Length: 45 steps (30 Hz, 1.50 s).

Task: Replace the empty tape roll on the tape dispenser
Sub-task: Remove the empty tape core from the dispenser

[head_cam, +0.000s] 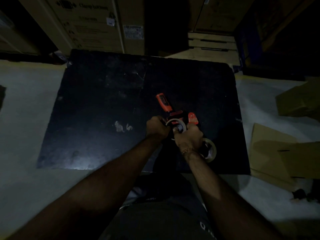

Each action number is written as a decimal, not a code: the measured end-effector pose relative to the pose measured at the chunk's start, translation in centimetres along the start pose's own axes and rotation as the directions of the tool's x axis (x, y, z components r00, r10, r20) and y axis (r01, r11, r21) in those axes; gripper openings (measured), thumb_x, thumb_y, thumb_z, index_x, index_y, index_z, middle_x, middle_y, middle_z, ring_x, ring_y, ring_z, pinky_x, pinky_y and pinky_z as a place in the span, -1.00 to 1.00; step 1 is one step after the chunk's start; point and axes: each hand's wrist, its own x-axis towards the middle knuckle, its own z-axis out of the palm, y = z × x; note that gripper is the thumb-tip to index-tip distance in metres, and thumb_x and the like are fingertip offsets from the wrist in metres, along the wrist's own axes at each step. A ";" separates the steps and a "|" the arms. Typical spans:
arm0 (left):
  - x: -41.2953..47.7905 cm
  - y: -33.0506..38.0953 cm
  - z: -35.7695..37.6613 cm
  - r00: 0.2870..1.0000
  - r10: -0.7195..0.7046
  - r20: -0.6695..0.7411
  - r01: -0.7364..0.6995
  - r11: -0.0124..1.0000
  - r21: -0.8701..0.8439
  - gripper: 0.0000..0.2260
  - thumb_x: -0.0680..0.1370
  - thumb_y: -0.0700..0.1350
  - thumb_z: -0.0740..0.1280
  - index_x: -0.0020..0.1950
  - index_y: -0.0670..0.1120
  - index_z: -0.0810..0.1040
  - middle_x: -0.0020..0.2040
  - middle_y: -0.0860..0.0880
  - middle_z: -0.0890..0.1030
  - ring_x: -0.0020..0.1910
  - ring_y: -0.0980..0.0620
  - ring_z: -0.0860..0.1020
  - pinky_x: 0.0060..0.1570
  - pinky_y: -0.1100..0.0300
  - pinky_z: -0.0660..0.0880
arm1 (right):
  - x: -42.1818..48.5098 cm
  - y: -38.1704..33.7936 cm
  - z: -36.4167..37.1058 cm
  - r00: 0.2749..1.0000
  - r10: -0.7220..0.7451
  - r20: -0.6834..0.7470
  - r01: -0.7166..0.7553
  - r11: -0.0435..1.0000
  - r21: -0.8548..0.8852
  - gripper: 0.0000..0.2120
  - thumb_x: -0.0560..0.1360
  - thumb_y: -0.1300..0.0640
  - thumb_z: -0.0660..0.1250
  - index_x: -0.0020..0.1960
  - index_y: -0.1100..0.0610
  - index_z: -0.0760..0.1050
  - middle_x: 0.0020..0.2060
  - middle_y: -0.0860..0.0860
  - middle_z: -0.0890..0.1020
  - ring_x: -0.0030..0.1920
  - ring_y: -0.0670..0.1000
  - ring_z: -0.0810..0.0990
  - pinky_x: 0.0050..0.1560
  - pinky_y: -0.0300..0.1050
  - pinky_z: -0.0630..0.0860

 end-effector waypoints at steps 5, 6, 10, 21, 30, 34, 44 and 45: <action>-0.3 -0.2 0.1 1.000 0.004 0.002 -0.004 1.000 -0.001 -0.84 0.51 -0.06 0.49 -0.02 -0.13 0.67 -0.03 -0.10 0.72 -0.08 0.02 0.64 -0.17 0.28 0.43 | -0.4 0.4 0.0 0.999 -0.034 -0.014 0.035 0.999 0.020 -0.70 0.48 -0.06 0.51 0.06 0.13 0.59 -0.13 0.06 0.69 -0.28 0.00 0.54 -0.36 -0.32 0.35; -0.4 -0.3 0.1 1.000 0.004 0.003 -0.004 1.000 -0.010 -0.84 0.52 -0.06 0.49 0.00 -0.13 0.67 -0.01 -0.10 0.72 -0.05 0.00 0.66 -0.16 0.28 0.44 | -0.4 0.5 -0.1 0.999 -0.042 -0.010 0.042 0.999 0.020 -0.71 0.48 -0.05 0.51 0.05 0.13 0.59 -0.14 0.06 0.69 -0.28 0.02 0.56 -0.32 -0.27 0.39; -0.9 -0.3 0.0 1.000 0.006 -0.008 -0.006 1.000 -0.021 -0.81 0.54 -0.07 0.46 0.06 -0.16 0.68 0.06 -0.15 0.72 0.09 -0.11 0.67 -0.12 0.27 0.42 | -0.5 0.3 -0.5 0.999 -0.051 0.004 0.051 0.999 0.016 -0.79 0.51 0.00 0.47 0.01 0.13 0.60 -0.15 0.08 0.68 -0.27 0.05 0.59 -0.33 -0.23 0.41; -1.7 -1.1 -3.9 0.999 -0.028 -0.042 0.025 0.997 -0.077 -0.88 0.50 -0.08 0.45 -0.04 -0.09 0.73 -0.16 -0.03 0.66 -0.11 0.01 0.65 -0.20 0.27 0.43 | -2.6 -2.3 0.0 0.980 -0.186 -0.075 0.176 0.976 -0.125 -0.67 0.48 -0.19 0.29 -0.16 0.05 0.65 -0.20 0.04 0.68 -0.17 0.12 0.68 -0.23 -0.01 0.67; -0.9 -8.4 -11.3 0.996 -0.060 -0.066 0.059 0.998 -0.018 -0.76 0.45 -0.02 0.53 0.00 -0.16 0.70 -0.01 -0.10 0.73 0.03 -0.06 0.68 -0.06 0.21 0.54 | -4.4 -6.2 5.4 0.922 -0.350 0.167 0.367 0.926 -0.085 -0.76 0.50 -0.07 0.46 -0.10 0.11 0.70 -0.17 0.05 0.75 -0.11 0.08 0.72 -0.12 -0.01 0.68; 1.2 -14.8 -13.2 0.993 -0.097 -0.073 0.092 0.993 -0.077 -0.53 0.26 0.25 0.46 -0.08 -0.11 0.73 -0.06 -0.12 0.75 0.03 -0.13 0.71 0.05 -0.04 0.66 | -5.5 -8.3 9.0 0.884 -0.406 0.232 0.440 0.889 -0.123 -0.77 0.47 -0.08 0.50 -0.08 0.09 0.72 -0.15 0.05 0.76 -0.10 0.10 0.73 -0.09 0.00 0.69; 1.5 -20.8 -18.3 0.994 -0.103 -0.038 0.097 0.987 -0.128 -0.47 0.18 0.20 0.44 -0.09 -0.19 0.74 -0.04 -0.18 0.74 0.03 -0.13 0.71 0.10 -0.05 0.64 | -7.6 -10.0 16.6 0.850 -0.362 0.384 0.416 0.907 -0.066 -0.80 0.47 -0.01 0.53 -0.12 0.13 0.71 -0.19 0.06 0.74 -0.12 0.09 0.70 -0.09 -0.05 0.65; 1.7 -21.3 -18.5 0.995 -0.101 -0.015 0.099 0.990 -0.105 -0.50 0.21 0.15 0.43 -0.07 -0.21 0.73 -0.01 -0.22 0.74 0.05 -0.17 0.70 0.10 -0.08 0.64 | -7.7 -10.0 17.1 0.849 -0.364 0.384 0.419 0.905 -0.069 -0.80 0.48 -0.01 0.52 -0.11 0.14 0.71 -0.18 0.07 0.74 -0.11 0.11 0.71 -0.09 -0.05 0.65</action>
